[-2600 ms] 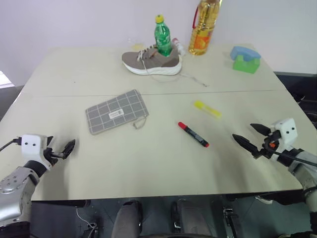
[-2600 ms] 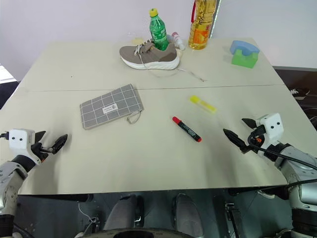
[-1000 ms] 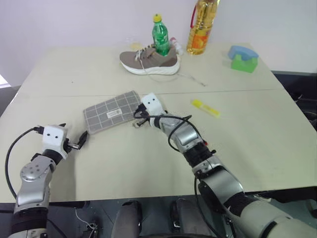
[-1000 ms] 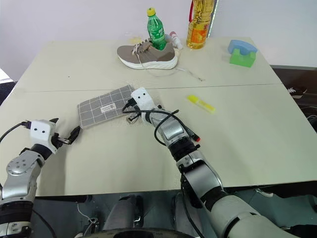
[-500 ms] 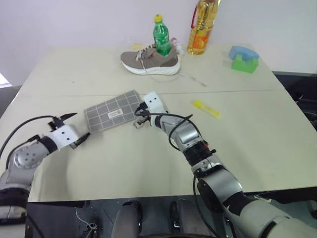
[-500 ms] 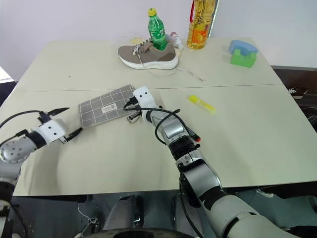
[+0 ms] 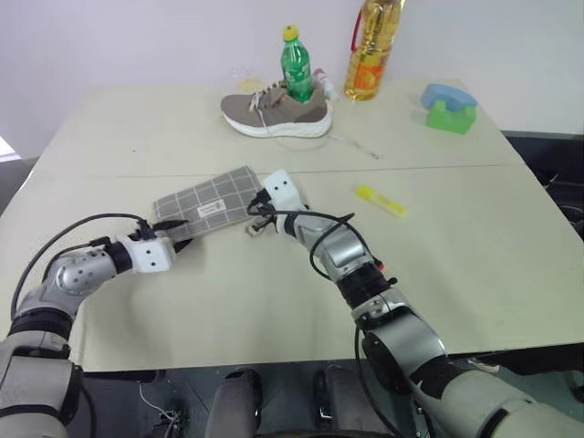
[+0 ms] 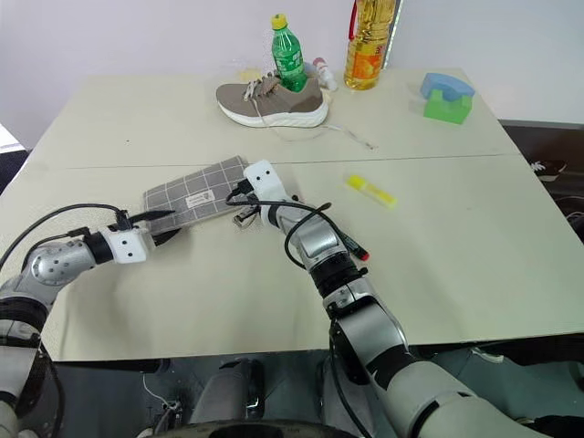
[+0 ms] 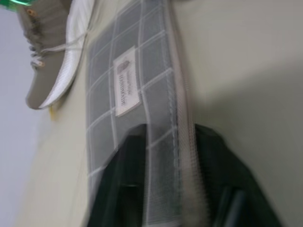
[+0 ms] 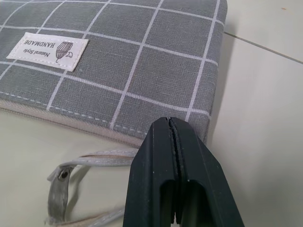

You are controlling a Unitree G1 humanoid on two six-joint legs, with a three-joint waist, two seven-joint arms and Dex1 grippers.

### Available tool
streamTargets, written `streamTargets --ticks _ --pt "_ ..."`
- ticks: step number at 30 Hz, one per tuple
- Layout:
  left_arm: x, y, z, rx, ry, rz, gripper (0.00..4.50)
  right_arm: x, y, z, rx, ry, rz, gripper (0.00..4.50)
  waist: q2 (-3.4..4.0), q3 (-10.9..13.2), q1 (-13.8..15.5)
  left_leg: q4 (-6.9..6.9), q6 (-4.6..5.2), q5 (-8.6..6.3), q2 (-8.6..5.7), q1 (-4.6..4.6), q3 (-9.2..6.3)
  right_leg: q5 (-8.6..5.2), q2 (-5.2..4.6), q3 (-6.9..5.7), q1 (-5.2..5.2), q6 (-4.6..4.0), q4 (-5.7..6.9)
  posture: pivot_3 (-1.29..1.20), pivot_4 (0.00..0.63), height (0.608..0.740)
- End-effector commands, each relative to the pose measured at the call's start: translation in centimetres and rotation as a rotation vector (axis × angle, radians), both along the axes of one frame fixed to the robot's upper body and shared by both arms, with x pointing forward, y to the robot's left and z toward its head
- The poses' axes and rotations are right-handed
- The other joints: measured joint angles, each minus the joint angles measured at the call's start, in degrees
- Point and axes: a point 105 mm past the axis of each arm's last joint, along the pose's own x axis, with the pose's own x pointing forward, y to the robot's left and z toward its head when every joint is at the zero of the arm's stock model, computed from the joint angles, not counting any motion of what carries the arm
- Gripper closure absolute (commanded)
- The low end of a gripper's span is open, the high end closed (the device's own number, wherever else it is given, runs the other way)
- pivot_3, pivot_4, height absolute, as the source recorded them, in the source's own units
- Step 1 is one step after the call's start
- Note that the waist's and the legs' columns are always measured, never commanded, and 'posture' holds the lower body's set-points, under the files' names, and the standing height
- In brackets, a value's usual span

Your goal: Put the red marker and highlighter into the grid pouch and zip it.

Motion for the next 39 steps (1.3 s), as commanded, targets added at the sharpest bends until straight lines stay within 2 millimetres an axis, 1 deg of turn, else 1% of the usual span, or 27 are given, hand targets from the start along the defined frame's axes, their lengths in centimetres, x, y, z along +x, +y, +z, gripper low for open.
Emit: streamTargets --ticks 1,4,6,9,11,12,14,17,20,21,22,23,25,26,28,29,30,33,34,36,39 --pt "0.1 0.5 1.1 -0.026 -0.035 0.011 4.45 -0.2 -0.2 -0.5 -0.001 0.012 -0.009 4.50 0.00 0.00 -0.04 0.00 0.00 0.00 0.00 0.00 0.00 0.00 0.00 0.00 0.00 0.00 0.00 0.00 0.150 0.740" --pt "0.1 0.6 1.2 -0.059 -0.038 0.024 4.45 -0.1 -0.2 -0.1 0.024 0.000 -0.010 4.50 0.00 0.00 -0.06 0.00 0.00 0.00 0.00 -0.01 0.00 0.00 0.00 0.00 0.00 0.01 -0.01 0.00 0.150 0.740" --pt "0.1 0.6 1.3 -0.103 -0.033 0.034 4.45 0.2 -0.4 0.7 0.029 -0.043 -0.019 4.50 0.00 0.00 -0.08 -0.01 0.00 0.00 0.01 -0.01 0.00 0.00 0.01 0.00 -0.01 0.01 -0.01 0.00 0.150 0.740" --pt "0.2 0.1 1.5 -0.195 -0.002 0.044 4.45 0.7 -1.1 2.1 0.023 -0.126 -0.037 4.50 0.01 0.01 -0.07 0.00 0.00 0.00 0.01 -0.02 -0.01 0.00 0.00 0.00 -0.03 0.01 -0.01 0.00 0.150 0.740" --pt "0.3 -0.7 2.0 -0.271 0.015 0.037 4.45 1.0 -2.2 3.3 0.023 -0.179 -0.053 4.50 0.00 0.02 0.05 0.01 0.00 0.00 0.00 -0.05 -0.03 0.00 -0.01 0.00 -0.04 0.01 0.00 0.00 0.150 0.740" --pt "0.1 -1.4 2.2 -0.305 0.031 0.023 4.45 1.1 -3.0 4.1 0.024 -0.216 -0.057 4.50 0.00 0.02 0.09 0.02 0.00 0.00 0.00 -0.09 -0.05 0.00 -0.02 0.01 -0.06 0.02 -0.01 0.00 0.150 0.740" --pt "-0.2 -2.9 2.4 -0.371 0.071 0.018 4.45 0.6 -4.5 5.6 0.023 -0.278 -0.031 4.50 0.02 0.04 0.21 0.02 0.00 0.00 -0.01 -0.13 -0.07 0.01 -0.06 0.02 -0.07 0.02 -0.03 0.00 0.150 0.740" --pt "-1.2 -5.2 2.0 -0.382 0.160 0.020 4.50 -0.5 -6.6 6.1 -0.008 -0.297 -0.006 3.65 0.01 0.04 0.02 0.01 0.06 -0.03 -0.02 -0.17 -0.08 0.01 -0.08 0.11 -0.08 0.03 -0.09 0.00 0.150 0.740" --pt "-2.0 -7.4 1.9 -0.409 0.216 0.060 4.50 -1.8 -8.4 5.9 -0.037 -0.273 0.008 2.16 0.01 0.04 -0.10 -0.02 0.07 -0.05 0.03 -0.15 -0.09 0.00 0.00 0.14 -0.09 0.04 -0.09 0.00 0.150 0.740" --pt "-2.2 -8.2 1.9 -0.411 0.225 0.069 4.50 -2.3 -8.8 5.9 -0.036 -0.261 0.012 1.70 0.02 0.04 -0.09 -0.01 0.08 -0.04 0.05 -0.12 -0.10 0.00 0.03 0.14 -0.08 0.04 -0.07 0.00 0.150 0.740" --pt "-2.5 -8.8 1.9 -0.410 0.237 0.075 4.50 -2.6 -9.0 5.9 -0.030 -0.251 0.013 1.09 0.02 0.04 -0.13 -0.01 0.07 -0.04 0.07 -0.12 -0.10 0.00 0.06 0.15 -0.08 0.03 -0.06 0.00 0.150 0.740" --pt "-2.8 -9.3 1.7 -0.408 0.252 0.080 4.50 -2.9 -9.2 6.0 -0.023 -0.242 0.012 0.65 0.02 0.04 -0.18 -0.01 0.07 -0.04 0.08 -0.09 -0.09 0.00 0.12 0.17 -0.08 0.03 -0.03 0.00 0.150 0.740" --pt "-3.3 -10.0 1.2 -0.379 0.268 0.086 4.50 -3.3 -9.1 6.1 0.024 -0.208 0.002 0.65 0.03 0.05 -0.23 0.00 0.07 -0.04 0.07 -0.01 -0.06 0.01 0.29 0.26 -0.07 0.02 0.00 0.00 0.150 0.740" --pt "-3.5 -10.4 0.8 -0.357 0.273 0.082 4.50 -3.5 -8.8 6.0 0.064 -0.175 0.001 0.80 0.03 0.05 -0.21 0.00 0.07 -0.04 0.07 0.00 -0.07 0.01 0.34 0.27 -0.08 0.00 0.01 0.00 0.150 0.740" --pt "-3.8 -10.9 0.3 -0.321 0.276 0.074 4.50 -3.7 -8.3 5.5 0.109 -0.122 0.000 1.70 0.03 0.05 -0.07 -0.01 0.07 -0.04 0.09 0.01 -0.09 0.01 0.42 0.28 -0.07 -0.02 0.00 0.00 0.150 0.740" --pt "-3.9 -11.1 0.2 -0.310 0.276 0.071 4.50 -3.8 -8.1 5.3 0.114 -0.112 -0.002 2.29 0.03 0.05 0.00 -0.01 0.07 -0.04 0.09 0.01 -0.10 0.01 0.42 0.28 -0.07 -0.03 0.00 0.00 0.150 0.740" --pt "-3.9 -11.1 0.2 -0.301 0.273 0.069 4.50 -3.6 -8.0 5.1 0.115 -0.107 -0.017 2.69 0.03 0.05 0.10 -0.01 0.07 -0.04 0.09 0.00 -0.10 0.00 0.42 0.28 -0.08 -0.03 -0.01 0.00 0.150 0.740" --pt "-3.8 -11.0 0.1 -0.291 0.272 0.088 4.50 -3.2 -7.1 4.1 0.146 -0.058 -0.057 4.30 0.03 0.05 0.19 0.00 0.07 -0.04 0.07 -0.03 -0.08 0.00 0.37 0.29 -0.08 -0.03 -0.03 0.00 0.150 0.740" --pt "-3.8 -11.0 0.0 -0.285 0.271 0.086 4.50 -3.0 -6.8 3.3 0.137 -0.039 -0.072 4.46 0.03 0.05 0.18 0.00 0.07 -0.04 0.07 -0.03 -0.08 0.00 0.36 0.29 -0.08 -0.03 -0.03 0.00 0.150 0.740" --pt "-3.9 -11.0 0.1 -0.286 0.271 0.085 4.50 -2.5 -6.7 1.4 0.096 0.005 -0.121 4.46 0.03 0.05 0.15 0.00 0.07 -0.04 0.07 -0.03 -0.07 0.00 0.35 0.30 -0.08 -0.03 -0.03 0.00 0.150 0.740" --pt "-4.0 -11.1 0.2 -0.296 0.275 0.080 4.50 -2.4 -6.5 -0.8 0.052 0.068 -0.155 4.46 0.03 0.05 0.12 0.00 0.07 -0.04 0.07 -0.03 -0.07 0.00 0.34 0.31 -0.08 -0.03 -0.03 0.00 0.150 0.740"
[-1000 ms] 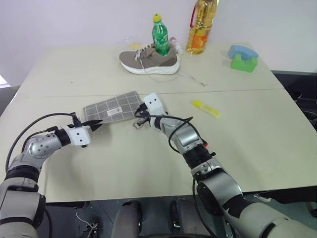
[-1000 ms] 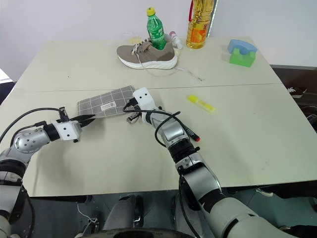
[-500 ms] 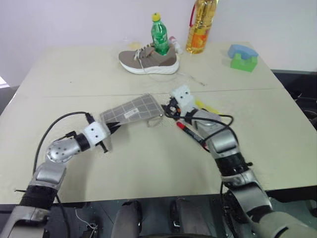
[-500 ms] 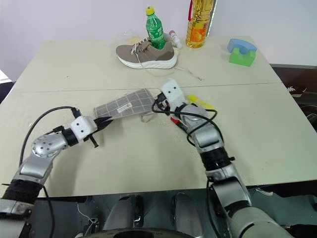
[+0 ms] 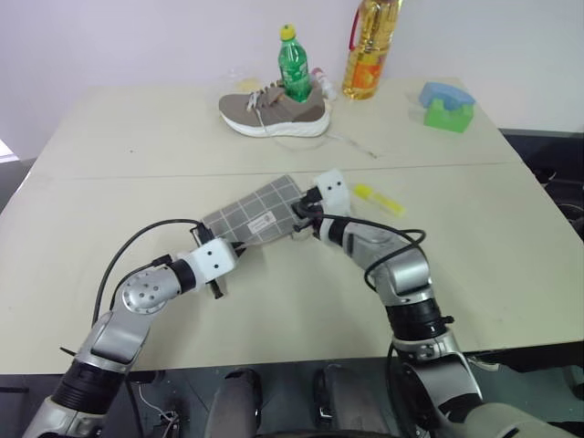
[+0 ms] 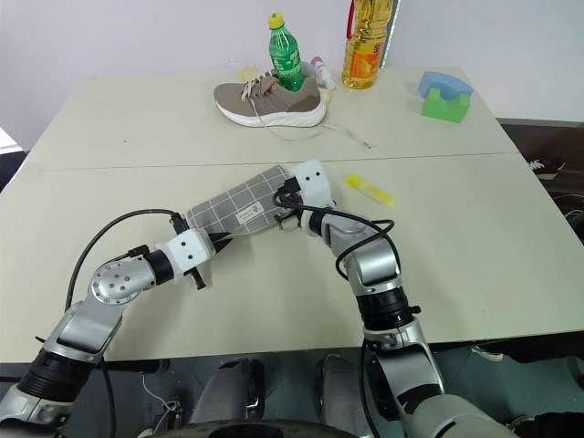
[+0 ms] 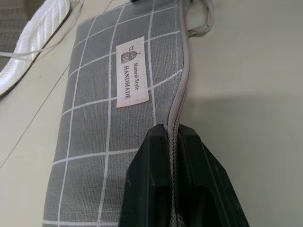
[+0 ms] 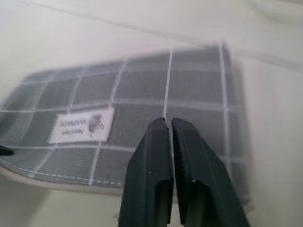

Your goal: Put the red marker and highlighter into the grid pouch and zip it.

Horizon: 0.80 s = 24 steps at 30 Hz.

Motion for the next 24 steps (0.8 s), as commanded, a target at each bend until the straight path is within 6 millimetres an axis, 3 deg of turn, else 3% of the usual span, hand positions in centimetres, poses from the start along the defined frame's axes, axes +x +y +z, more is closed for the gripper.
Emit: streamTargets --ticks 1,3,4,9,12,13,17,23,24 --pt "-0.3 -0.4 1.1 -0.010 -0.034 -0.020 4.50 0.2 0.3 -1.4 -0.043 0.033 -0.025 4.46 -0.01 -0.01 0.01 0.00 0.00 0.00 0.00 0.00 0.00 0.00 0.00 0.01 0.00 0.00 0.00 0.00 0.150 0.740" --pt "-0.6 -0.3 1.2 -0.045 -0.011 -0.031 4.50 0.2 0.4 -2.3 -0.063 0.051 -0.031 4.46 -0.02 -0.02 -0.13 0.00 0.00 0.00 0.01 0.03 -0.01 0.00 0.00 0.01 0.03 0.00 0.00 0.00 0.150 0.740" --pt "-0.8 0.0 1.6 -0.070 -0.007 -0.043 4.13 0.2 0.4 -2.8 -0.064 0.071 -0.037 4.50 -0.02 -0.02 -0.21 0.00 0.00 0.00 0.01 0.05 -0.01 0.00 0.00 0.01 0.05 0.00 0.00 0.00 0.150 0.740" --pt "-1.0 3.0 1.9 0.081 -0.113 -0.102 1.91 0.2 0.8 -3.1 -0.029 0.103 -0.044 4.50 -0.02 -0.04 -0.27 -0.01 0.00 0.00 0.08 0.17 -0.05 0.00 0.01 0.01 0.14 -0.02 0.01 0.00 0.150 0.740" --pt "-0.9 4.1 1.4 0.189 -0.177 -0.163 0.34 0.2 1.0 -2.9 -0.029 0.094 -0.037 4.50 0.01 -0.05 -0.18 -0.01 0.00 0.00 0.09 0.21 -0.02 0.01 -0.01 0.01 0.16 -0.06 0.01 0.00 0.150 0.740" --pt "-0.7 4.5 1.2 0.228 -0.204 -0.184 0.06 0.2 1.2 -2.8 -0.028 0.091 -0.031 4.50 0.01 -0.05 -0.15 -0.02 0.00 0.00 0.08 0.22 -0.01 0.01 -0.05 0.01 0.17 -0.06 0.00 0.00 0.150 0.740" --pt "0.7 5.2 0.7 0.250 -0.259 -0.208 0.06 0.1 1.9 -2.5 -0.025 0.082 -0.011 4.50 -0.02 -0.06 -0.01 0.00 0.00 0.00 0.05 0.21 0.02 0.01 -0.09 -0.02 0.18 -0.05 0.00 0.00 0.150 0.740" --pt "1.7 3.3 0.5 0.223 -0.347 -0.315 0.06 0.0 2.2 -2.6 -0.028 0.082 -0.007 4.50 -0.03 -0.07 -0.26 -0.01 0.00 0.00 0.03 0.18 0.09 0.03 -0.06 -0.05 0.16 -0.02 -0.01 0.00 0.150 0.740" --pt "1.7 3.1 0.5 0.221 -0.359 -0.334 0.30 0.0 2.2 -2.6 -0.028 0.082 -0.009 4.50 -0.03 -0.07 -0.30 -0.01 0.00 0.00 0.03 0.18 0.10 0.03 -0.04 -0.05 0.15 -0.02 -0.02 0.00 0.150 0.740"
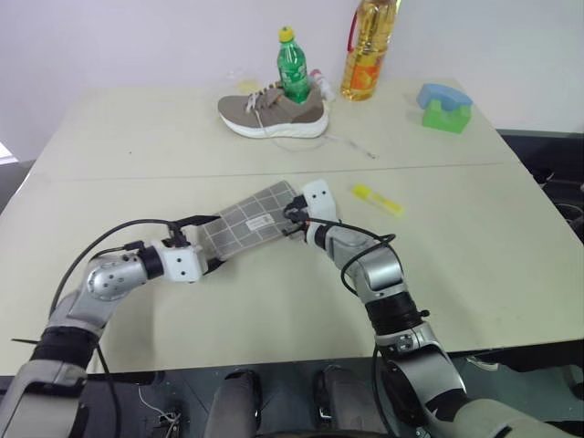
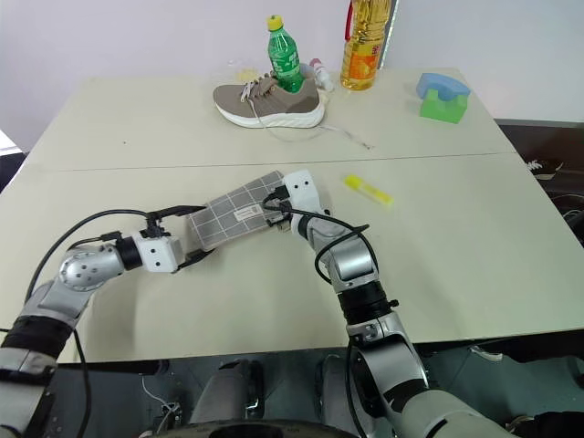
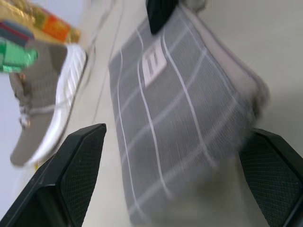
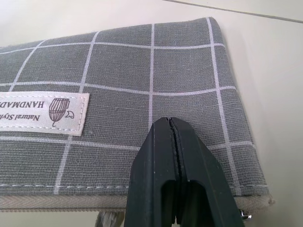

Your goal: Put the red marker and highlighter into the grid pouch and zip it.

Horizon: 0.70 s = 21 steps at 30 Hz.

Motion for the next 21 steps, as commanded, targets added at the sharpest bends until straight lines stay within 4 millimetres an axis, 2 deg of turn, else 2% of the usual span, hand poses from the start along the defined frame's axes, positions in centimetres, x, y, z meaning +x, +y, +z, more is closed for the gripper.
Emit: streamTargets --ticks 1,2,9,13,17,18,20,21 --pt "-0.4 -0.8 -0.1 0.005 -0.042 -0.084 0.63 -0.7 0.6 -1.9 -0.025 0.066 0.017 4.50 0.00 0.00 -0.05 -0.01 0.00 0.00 0.00 0.00 0.01 0.00 0.00 0.00 -0.01 0.00 0.00 0.00 0.150 0.740" --pt "-0.4 -1.0 0.0 -0.001 -0.053 -0.098 0.92 -0.7 0.5 -1.9 -0.026 0.065 0.014 4.50 0.00 0.00 -0.08 -0.02 0.00 0.00 0.00 0.00 0.01 0.00 0.03 0.00 -0.02 0.00 0.00 0.00 0.150 0.740" --pt "0.0 -0.2 0.2 -0.035 -0.079 -0.078 4.46 -0.5 -0.1 -1.5 -0.021 0.051 -0.009 4.50 0.00 0.00 0.09 -0.01 0.00 0.00 0.02 -0.03 0.01 0.00 -0.01 -0.02 -0.03 0.00 0.01 0.00 0.150 0.740" --pt "0.3 0.0 0.5 -0.094 -0.070 -0.041 4.49 0.0 -0.4 0.1 -0.012 -0.034 -0.019 4.50 0.01 0.00 0.04 -0.01 0.00 0.00 0.02 -0.04 0.02 0.00 -0.03 -0.02 -0.04 0.01 0.01 0.00 0.150 0.740" --pt "0.4 -0.4 1.5 -0.323 0.034 0.055 4.49 0.1 -1.4 4.1 -0.048 -0.252 0.034 4.50 0.03 0.02 0.04 0.01 0.00 0.00 0.03 -0.15 0.01 0.00 -0.07 -0.01 -0.14 0.02 0.02 0.00 0.150 0.740" --pt "0.2 -0.6 1.8 -0.356 0.040 0.065 4.50 -0.1 -1.8 4.9 -0.042 -0.278 0.054 4.09 0.03 0.05 0.08 0.02 0.00 0.00 0.03 -0.21 0.01 0.01 -0.12 -0.01 -0.20 0.03 0.02 0.00 0.150 0.740" --pt "-0.3 -0.9 2.3 -0.421 0.047 0.109 4.50 -0.1 -3.7 6.5 -0.078 -0.335 0.046 3.61 0.02 0.06 0.15 0.02 0.00 0.00 -0.01 -0.30 0.01 0.01 -0.20 0.02 -0.27 0.04 0.02 0.00 0.150 0.740" --pt "-0.5 -0.9 2.4 -0.434 0.046 0.126 4.50 0.1 -4.6 7.0 -0.081 -0.345 0.017 3.05 0.02 0.06 0.25 0.02 0.00 0.00 -0.02 -0.32 0.01 0.01 -0.21 0.03 -0.28 0.05 0.00 0.00 0.150 0.740"
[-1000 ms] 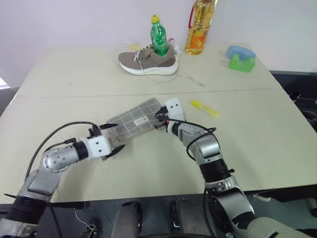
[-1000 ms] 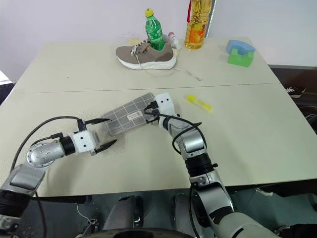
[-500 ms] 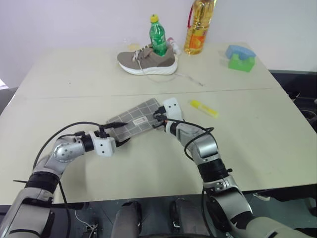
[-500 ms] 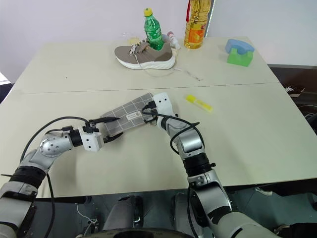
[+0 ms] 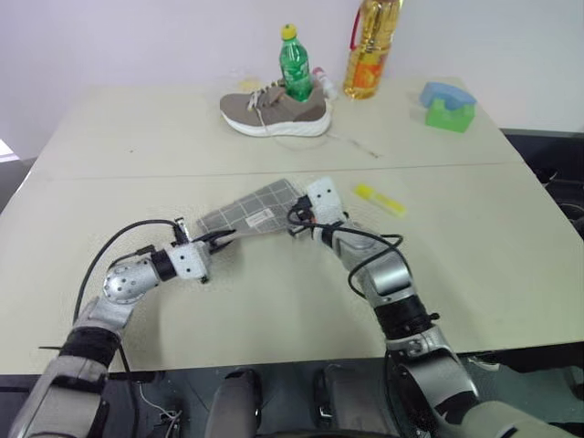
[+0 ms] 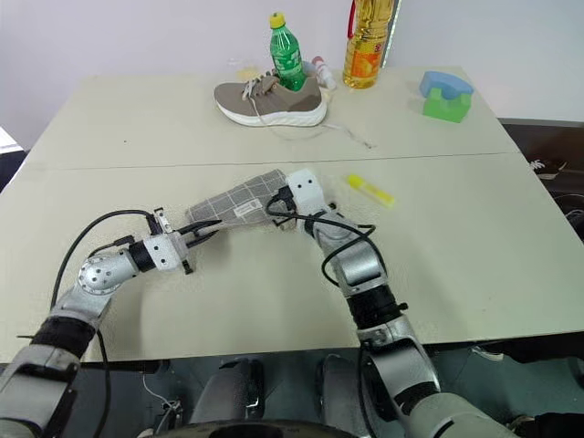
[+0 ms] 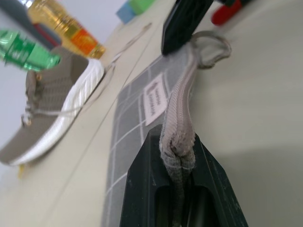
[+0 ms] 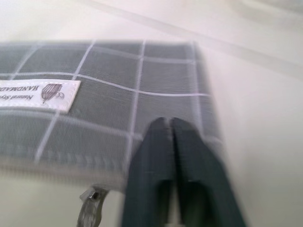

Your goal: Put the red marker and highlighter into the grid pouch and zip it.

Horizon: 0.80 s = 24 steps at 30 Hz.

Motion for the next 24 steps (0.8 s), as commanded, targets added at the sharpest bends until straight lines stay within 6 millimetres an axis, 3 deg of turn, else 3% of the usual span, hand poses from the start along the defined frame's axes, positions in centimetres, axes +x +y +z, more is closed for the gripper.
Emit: streamTargets --ticks 1,3,11,24 --pt "-0.1 0.2 2.5 -0.111 -0.040 0.086 4.50 0.0 -2.2 4.0 0.042 -0.121 -0.026 2.67 -0.01 0.00 0.11 0.00 0.00 0.00 -0.02 0.00 -0.01 0.00 -0.01 0.00 0.01 0.00 0.00 0.00 0.150 0.740" --pt "-0.2 -0.1 2.9 -0.171 -0.035 0.127 4.50 -0.2 -3.5 4.8 0.100 -0.101 -0.036 1.60 -0.01 0.00 0.15 0.00 0.00 0.00 -0.01 0.03 -0.02 0.00 0.02 -0.01 0.02 0.00 0.01 0.00 0.150 0.740" --pt "-0.6 -1.5 4.1 -0.247 -0.017 0.126 4.50 -0.9 -3.9 3.6 0.121 0.020 0.011 1.60 -0.01 0.00 0.08 -0.01 0.00 0.00 -0.01 0.07 -0.03 0.00 0.15 0.00 0.05 0.00 0.01 0.00 0.150 0.740" --pt "-1.4 -2.6 3.6 -0.244 0.015 0.060 4.50 -0.1 -2.6 3.8 0.111 -0.020 0.007 1.60 -0.01 0.00 0.20 -0.01 0.00 0.00 -0.03 0.07 -0.02 0.00 0.17 0.00 0.05 0.00 0.00 0.00 0.150 0.740"
